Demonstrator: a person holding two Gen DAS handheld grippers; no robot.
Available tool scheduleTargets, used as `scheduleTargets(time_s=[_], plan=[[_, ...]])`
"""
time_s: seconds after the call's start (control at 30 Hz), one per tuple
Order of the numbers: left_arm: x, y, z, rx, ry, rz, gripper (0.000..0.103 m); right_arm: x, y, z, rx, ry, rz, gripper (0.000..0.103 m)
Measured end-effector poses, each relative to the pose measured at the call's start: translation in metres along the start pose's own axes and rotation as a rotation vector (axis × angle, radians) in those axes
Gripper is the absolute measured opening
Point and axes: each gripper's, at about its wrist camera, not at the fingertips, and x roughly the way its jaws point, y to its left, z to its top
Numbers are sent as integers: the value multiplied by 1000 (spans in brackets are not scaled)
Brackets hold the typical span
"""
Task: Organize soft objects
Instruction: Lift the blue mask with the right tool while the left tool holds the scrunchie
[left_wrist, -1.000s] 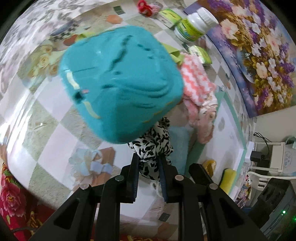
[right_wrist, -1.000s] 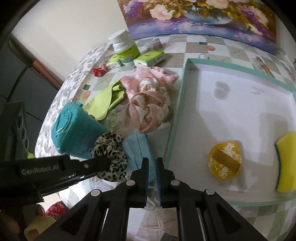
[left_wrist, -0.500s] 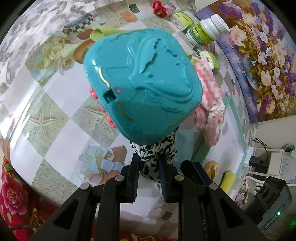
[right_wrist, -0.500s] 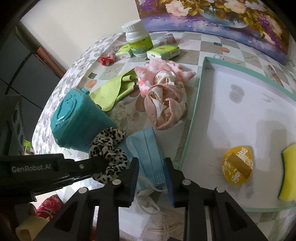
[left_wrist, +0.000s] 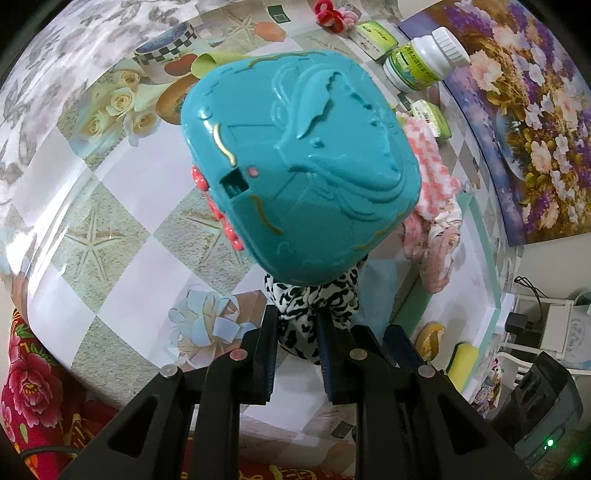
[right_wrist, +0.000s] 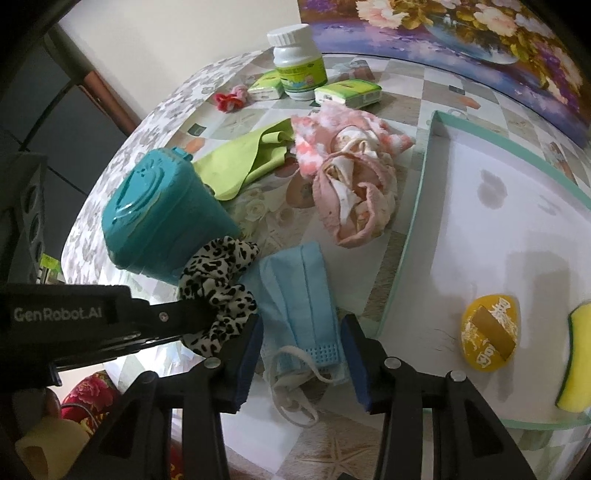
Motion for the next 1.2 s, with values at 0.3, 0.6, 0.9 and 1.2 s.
scheduleTargets(time_s=[0.3,0.6,0.9,1.2], plan=[[4,4,2,-11,8,21,22,14,13,-5,-74,64,-38,38],[11,2,1,-31,24,31,22,23,29,-10,-117,75,-87,24],[15,4,1,-39,27,47,22,18,14,-4,-47,61,-91,14],[23,-8,2,15,31,80,21,9,8,-5,-26,43,-81,14]])
